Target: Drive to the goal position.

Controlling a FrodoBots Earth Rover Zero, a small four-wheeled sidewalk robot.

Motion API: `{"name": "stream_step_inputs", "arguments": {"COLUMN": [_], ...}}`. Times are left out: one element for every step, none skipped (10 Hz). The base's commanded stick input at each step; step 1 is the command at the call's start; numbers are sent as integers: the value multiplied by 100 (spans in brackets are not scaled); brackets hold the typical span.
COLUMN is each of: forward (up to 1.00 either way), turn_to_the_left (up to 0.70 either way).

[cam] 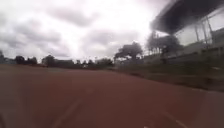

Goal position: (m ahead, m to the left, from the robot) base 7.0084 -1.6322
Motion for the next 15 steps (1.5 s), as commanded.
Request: {"name": "stream_step_inputs", "arguments": {"forward": [70,70,70,70,70,70,70,70,70,70,70,70,70,70,70], "turn_to_the_left": [0,0,0,0,0,0,0,0,0,0,0,0,0,0,0]}}
